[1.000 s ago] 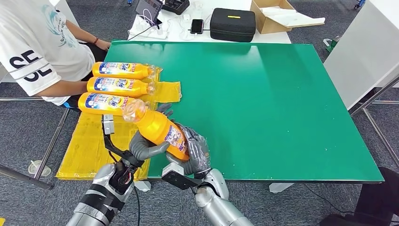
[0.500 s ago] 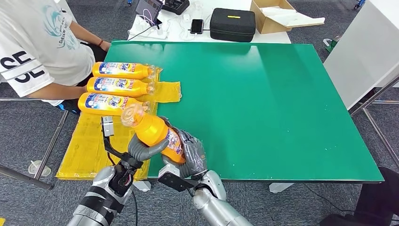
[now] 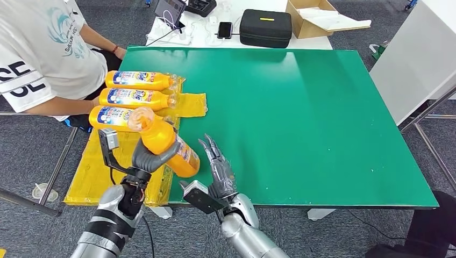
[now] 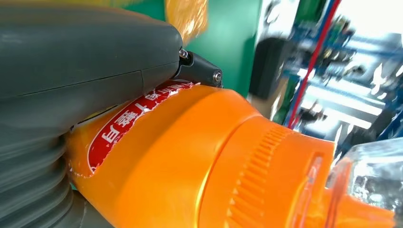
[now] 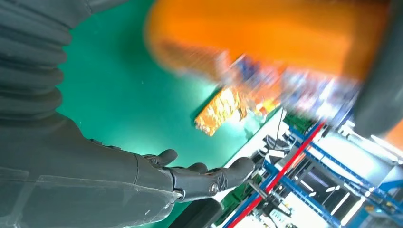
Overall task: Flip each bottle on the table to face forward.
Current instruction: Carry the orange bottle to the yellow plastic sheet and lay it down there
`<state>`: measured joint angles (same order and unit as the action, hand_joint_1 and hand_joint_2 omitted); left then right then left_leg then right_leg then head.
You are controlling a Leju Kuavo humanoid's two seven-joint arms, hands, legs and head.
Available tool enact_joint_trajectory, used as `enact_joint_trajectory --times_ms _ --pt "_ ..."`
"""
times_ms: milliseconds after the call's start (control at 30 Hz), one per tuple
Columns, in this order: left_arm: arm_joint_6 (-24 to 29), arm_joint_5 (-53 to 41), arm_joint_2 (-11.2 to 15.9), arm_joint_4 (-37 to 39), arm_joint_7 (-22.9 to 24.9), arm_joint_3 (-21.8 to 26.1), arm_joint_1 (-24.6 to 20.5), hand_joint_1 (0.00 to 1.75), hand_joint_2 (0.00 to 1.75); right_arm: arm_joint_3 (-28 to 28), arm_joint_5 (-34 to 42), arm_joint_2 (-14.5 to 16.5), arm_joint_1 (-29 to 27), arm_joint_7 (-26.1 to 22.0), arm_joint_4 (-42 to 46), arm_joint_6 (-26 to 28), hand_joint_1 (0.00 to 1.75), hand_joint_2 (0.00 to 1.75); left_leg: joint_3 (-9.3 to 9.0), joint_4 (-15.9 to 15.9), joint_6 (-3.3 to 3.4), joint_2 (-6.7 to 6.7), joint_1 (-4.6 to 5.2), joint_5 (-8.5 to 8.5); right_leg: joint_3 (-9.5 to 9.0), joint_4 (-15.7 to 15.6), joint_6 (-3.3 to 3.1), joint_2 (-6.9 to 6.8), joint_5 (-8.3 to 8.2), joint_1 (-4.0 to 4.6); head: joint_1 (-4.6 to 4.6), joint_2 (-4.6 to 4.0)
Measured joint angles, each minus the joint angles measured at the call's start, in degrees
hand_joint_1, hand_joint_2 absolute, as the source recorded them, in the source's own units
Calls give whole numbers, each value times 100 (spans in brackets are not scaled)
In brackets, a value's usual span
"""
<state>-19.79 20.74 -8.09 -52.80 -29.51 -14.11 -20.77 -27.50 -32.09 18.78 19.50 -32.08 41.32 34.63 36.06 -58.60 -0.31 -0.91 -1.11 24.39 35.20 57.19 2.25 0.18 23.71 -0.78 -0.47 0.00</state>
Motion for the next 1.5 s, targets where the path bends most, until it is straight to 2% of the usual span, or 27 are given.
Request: enact_joint_trajectory --times_ms 300,433,600,767,900,1000,1100,1333,1500 --pt "156 -258 -14 -132 -35 413 -52 175 175 9 -19 -74 -106 100 493 -47 0 0 1 0 0 0 2 0 -1 0 0 0 0 -2 2 1" --pt "774 -643 -38 -134 -194 627 -98 175 175 27 214 -98 -212 10 814 -94 0 0 0 0 0 1 1 0 1 0 0 1 0 -1 2 0" --pt "1618 -1430 -33 -209 -385 1013 -230 175 175 80 582 -176 -490 -9 1682 -176 0 0 0 0 -1 0 -1 -1 1 0 0 0 0 0 2 1" --pt "2769 -2953 52 -389 -544 1133 -348 175 175 195 1037 -241 -730 -237 2478 -111 0 0 2 0 -1 0 0 -1 0 1 0 0 0 0 3 0" --pt "4221 -5171 298 -334 -250 1048 -541 175 175 361 1537 -251 -857 -523 3026 -27 0 0 1 0 -1 1 1 0 1 0 0 1 0 -1 2 1" --pt "4715 -6373 479 45 11 973 -715 175 175 430 1671 -254 -899 -588 3369 42 0 0 0 0 -1 0 0 -1 0 0 0 0 0 0 2 0" --pt "4703 -6917 651 492 200 840 -786 175 175 469 1728 -281 -938 -592 3594 60 0 0 -2 0 -1 4 0 -1 0 1 0 3 0 0 1 0" --pt "3995 -7167 1018 1104 403 469 -792 175 175 546 1827 -361 -999 -589 3800 -43 0 0 -1 0 -1 7 1 0 1 1 0 5 0 -1 3 1" --pt "3596 -7202 1179 1343 416 350 -805 175 175 590 1848 -388 -1019 -588 3837 -119 0 0 -1 0 -1 6 0 0 1 1 0 4 0 0 2 0"
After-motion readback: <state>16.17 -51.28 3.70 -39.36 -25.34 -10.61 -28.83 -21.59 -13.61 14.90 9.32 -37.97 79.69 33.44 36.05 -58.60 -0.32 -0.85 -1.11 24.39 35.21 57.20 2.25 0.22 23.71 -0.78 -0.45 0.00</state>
